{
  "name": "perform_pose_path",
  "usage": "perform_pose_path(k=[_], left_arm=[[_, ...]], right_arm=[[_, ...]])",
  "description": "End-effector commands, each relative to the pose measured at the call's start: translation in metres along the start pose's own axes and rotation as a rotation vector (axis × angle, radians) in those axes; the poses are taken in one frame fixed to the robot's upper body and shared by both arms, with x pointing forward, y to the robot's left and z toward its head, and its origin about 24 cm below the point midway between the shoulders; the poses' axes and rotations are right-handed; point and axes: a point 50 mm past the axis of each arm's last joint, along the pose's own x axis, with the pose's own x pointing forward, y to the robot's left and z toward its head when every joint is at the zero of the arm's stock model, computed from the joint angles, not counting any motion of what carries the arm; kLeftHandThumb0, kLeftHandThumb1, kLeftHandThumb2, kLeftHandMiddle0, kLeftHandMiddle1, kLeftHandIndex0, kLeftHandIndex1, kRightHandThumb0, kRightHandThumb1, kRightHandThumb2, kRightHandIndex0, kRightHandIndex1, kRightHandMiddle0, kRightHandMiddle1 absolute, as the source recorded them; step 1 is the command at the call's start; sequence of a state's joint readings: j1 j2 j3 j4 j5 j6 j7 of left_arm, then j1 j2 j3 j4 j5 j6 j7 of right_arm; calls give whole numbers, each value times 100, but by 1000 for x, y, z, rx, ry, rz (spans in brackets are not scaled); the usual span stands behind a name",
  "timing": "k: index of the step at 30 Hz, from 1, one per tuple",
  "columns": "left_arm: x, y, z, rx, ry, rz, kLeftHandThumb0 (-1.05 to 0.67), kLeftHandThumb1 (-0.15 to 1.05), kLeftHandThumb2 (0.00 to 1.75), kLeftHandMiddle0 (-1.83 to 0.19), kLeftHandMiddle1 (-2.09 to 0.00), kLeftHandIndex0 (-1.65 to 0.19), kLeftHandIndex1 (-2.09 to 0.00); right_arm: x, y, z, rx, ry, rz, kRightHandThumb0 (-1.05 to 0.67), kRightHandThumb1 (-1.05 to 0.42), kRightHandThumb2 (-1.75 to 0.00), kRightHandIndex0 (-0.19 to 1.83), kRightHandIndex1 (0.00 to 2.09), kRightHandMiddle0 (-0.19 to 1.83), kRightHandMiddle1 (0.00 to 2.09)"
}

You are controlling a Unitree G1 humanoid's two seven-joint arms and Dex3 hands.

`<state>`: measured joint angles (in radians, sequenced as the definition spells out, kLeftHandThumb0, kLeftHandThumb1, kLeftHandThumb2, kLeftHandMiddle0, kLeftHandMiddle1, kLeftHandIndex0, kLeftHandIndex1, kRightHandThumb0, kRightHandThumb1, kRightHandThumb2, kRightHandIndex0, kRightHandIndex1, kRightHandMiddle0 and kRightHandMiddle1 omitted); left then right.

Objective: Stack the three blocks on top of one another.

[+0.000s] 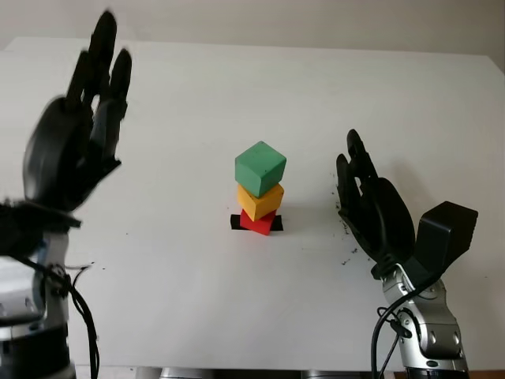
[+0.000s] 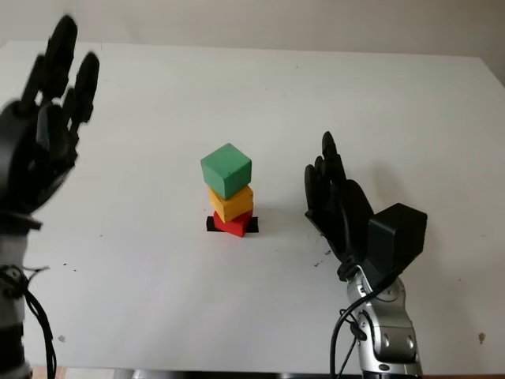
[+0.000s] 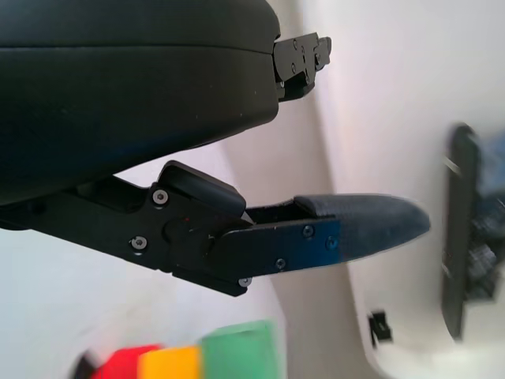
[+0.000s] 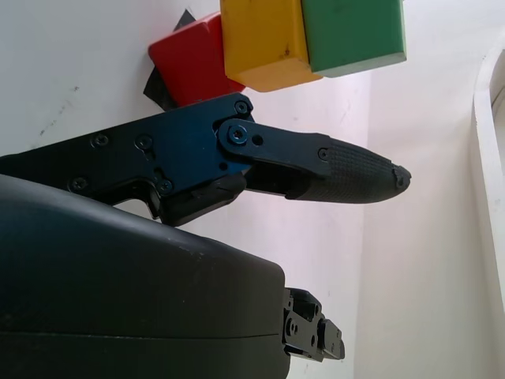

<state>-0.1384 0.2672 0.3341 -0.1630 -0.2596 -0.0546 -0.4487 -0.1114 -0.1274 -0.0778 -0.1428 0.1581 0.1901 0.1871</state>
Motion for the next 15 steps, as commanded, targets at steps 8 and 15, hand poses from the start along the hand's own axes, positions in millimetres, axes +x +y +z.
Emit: perform_pose_path(k=[8,15], left_arm=[[-34,-38,-32,2,107,69,-79,105,65,19,0,19,0],[-28,-46,-38,-17,87,102,-81,105,68,19,0,19,0]], right_arm=[[3,1,5,4,-24,-10,-73,-105,-65,-19,0,-19,0],[5,6,0,23,-29,-32,-73,-105,-65,-19,0,-19,0]])
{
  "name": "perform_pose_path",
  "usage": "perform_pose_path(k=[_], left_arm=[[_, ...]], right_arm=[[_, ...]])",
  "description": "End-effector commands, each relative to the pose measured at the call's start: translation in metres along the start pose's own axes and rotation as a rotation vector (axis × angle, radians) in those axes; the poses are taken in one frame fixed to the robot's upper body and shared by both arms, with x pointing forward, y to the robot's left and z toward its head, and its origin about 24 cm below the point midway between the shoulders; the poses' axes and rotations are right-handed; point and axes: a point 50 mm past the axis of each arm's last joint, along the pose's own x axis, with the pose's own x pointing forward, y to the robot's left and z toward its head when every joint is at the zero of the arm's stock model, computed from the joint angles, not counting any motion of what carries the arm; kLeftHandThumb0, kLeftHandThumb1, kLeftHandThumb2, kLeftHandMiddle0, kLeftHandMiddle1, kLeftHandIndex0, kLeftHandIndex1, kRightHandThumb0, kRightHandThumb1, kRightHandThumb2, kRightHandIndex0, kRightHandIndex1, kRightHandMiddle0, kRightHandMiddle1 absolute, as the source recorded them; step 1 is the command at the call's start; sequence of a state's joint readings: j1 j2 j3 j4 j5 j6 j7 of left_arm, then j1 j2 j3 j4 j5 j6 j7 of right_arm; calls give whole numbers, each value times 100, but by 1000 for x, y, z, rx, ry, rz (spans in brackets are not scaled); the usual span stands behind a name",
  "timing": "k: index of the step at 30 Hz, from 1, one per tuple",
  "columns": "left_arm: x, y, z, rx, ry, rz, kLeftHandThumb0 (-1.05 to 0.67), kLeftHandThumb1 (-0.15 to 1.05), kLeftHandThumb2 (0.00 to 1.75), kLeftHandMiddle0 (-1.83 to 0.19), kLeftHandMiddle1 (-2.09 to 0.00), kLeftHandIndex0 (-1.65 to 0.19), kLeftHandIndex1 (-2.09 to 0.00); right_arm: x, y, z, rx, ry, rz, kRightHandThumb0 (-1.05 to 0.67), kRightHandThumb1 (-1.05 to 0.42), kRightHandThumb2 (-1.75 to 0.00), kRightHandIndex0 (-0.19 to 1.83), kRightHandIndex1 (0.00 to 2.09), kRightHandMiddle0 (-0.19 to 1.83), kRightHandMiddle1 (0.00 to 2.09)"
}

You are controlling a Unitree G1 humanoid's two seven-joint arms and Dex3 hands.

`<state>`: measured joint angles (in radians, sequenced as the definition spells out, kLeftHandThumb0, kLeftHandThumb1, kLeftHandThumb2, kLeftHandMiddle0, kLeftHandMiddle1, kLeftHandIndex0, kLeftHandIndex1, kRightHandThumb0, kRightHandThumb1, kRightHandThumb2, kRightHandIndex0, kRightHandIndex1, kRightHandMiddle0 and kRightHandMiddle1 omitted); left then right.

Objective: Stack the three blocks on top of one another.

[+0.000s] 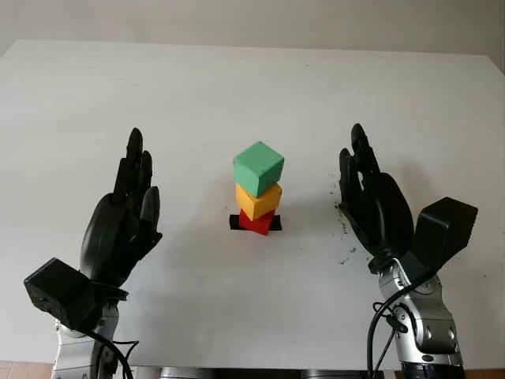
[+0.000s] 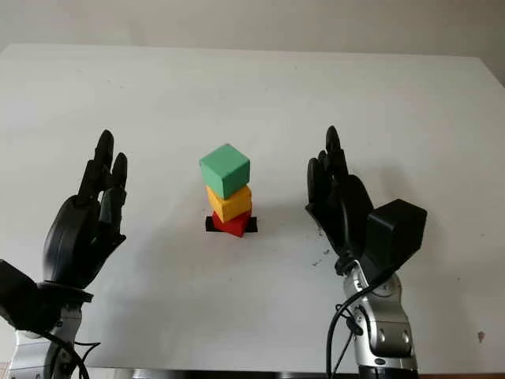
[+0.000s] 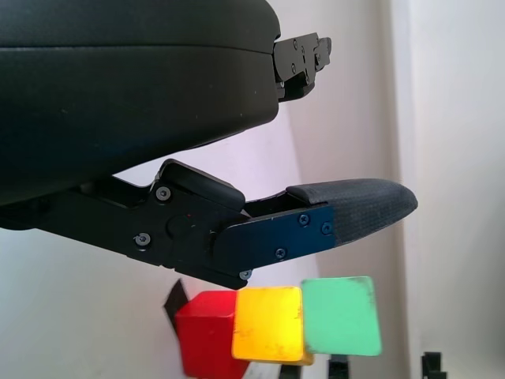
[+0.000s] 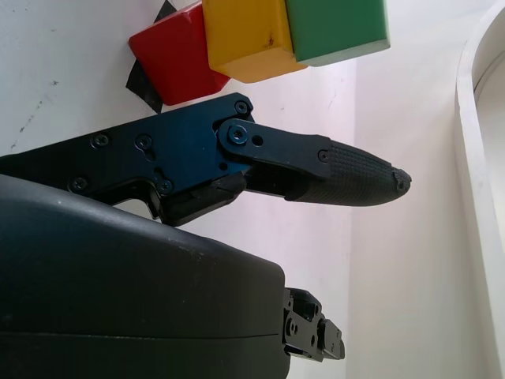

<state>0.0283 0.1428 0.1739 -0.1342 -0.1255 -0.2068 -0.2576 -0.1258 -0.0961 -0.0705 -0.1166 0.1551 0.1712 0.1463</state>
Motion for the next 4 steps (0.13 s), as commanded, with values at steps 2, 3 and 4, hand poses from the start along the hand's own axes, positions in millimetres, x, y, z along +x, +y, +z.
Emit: perform_pose_path(k=[2,3,4], left_arm=[[1,-4,-3,-16,-5,15,-82,105,69,19,0,19,0],[1,-6,-4,-24,-6,21,-83,105,69,19,0,19,0],[1,-6,-4,-28,-7,26,-83,105,69,19,0,19,0]], right_arm=[[0,2,1,-4,-21,-2,-72,-105,-65,-19,0,-19,0],[-1,1,1,-1,-21,-2,-72,-105,-65,-19,0,-19,0],[-2,1,0,2,-22,-2,-72,-105,-65,-19,0,-19,0]])
